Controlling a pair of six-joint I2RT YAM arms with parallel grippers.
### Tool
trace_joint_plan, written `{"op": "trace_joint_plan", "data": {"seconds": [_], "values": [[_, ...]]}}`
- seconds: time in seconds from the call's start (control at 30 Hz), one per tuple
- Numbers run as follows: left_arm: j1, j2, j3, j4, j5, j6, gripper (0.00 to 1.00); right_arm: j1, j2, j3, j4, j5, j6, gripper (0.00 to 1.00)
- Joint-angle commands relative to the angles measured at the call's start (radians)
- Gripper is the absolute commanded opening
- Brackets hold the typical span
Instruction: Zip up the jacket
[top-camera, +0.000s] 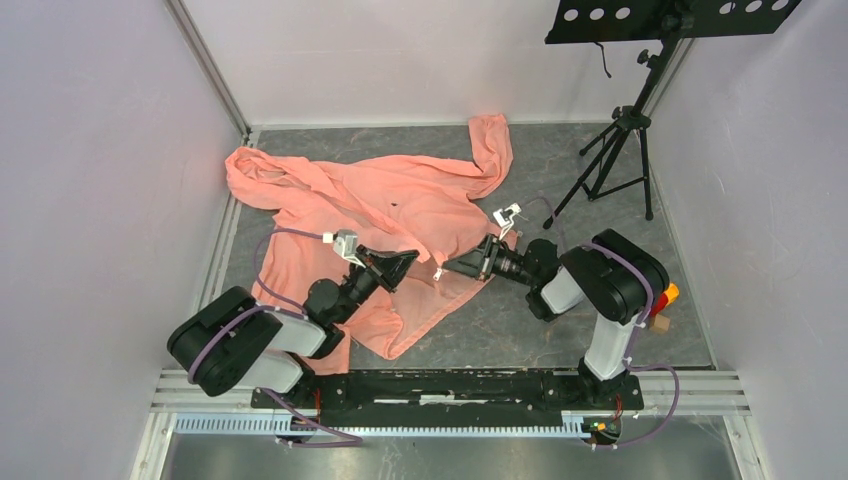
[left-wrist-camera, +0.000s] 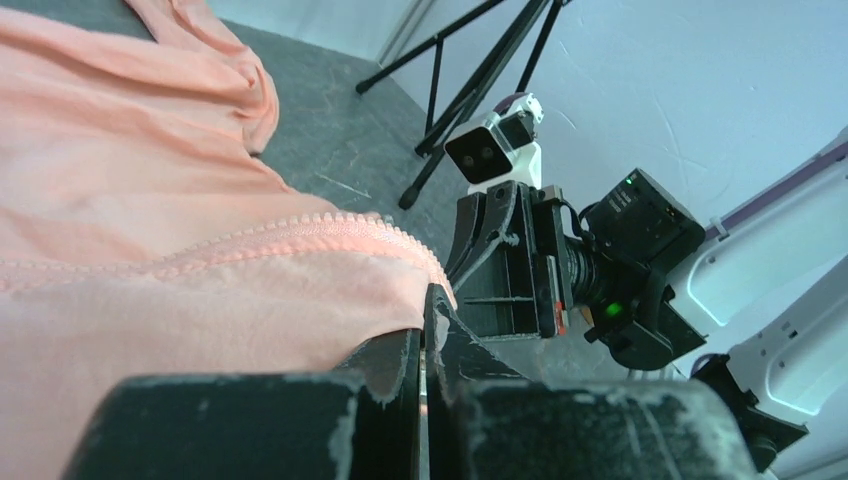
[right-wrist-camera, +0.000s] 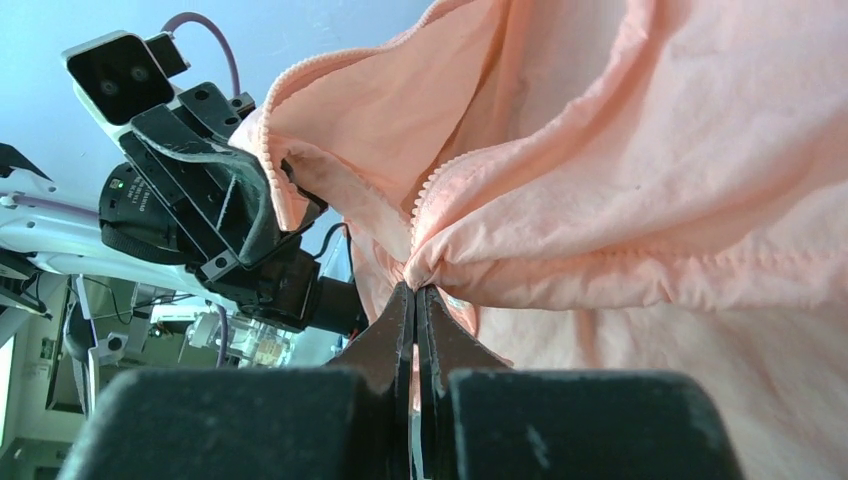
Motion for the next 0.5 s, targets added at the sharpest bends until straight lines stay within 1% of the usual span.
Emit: {"op": "trace_joint_plan", "data": {"seconds": [0.0, 0.07, 0.23, 0.47], "values": [[-0.002, -0.013, -0.007, 0.071, -0.061, 0.081, 0.02, 0.036, -0.011, 0.065, 0.482, 0.033, 0.007, 0.0], [-0.002, -0.023, -0.018, 0.07, -0.112, 0.084, 0.02, 0.045, -0.019, 0.08, 0.481, 0.043, 0.007, 0.0], [-0.002, -0.068, -0.051, 0.07, -0.183, 0.079, 0.02, 0.057, -0.016, 0.118, 0.482, 0.055, 0.023, 0.0], [-0.002, -0.11, -0.069, 0.071, -0.186, 0.089, 0.02, 0.069, -0.026, 0.145, 0.482, 0.055, 0.035, 0.0]]}}
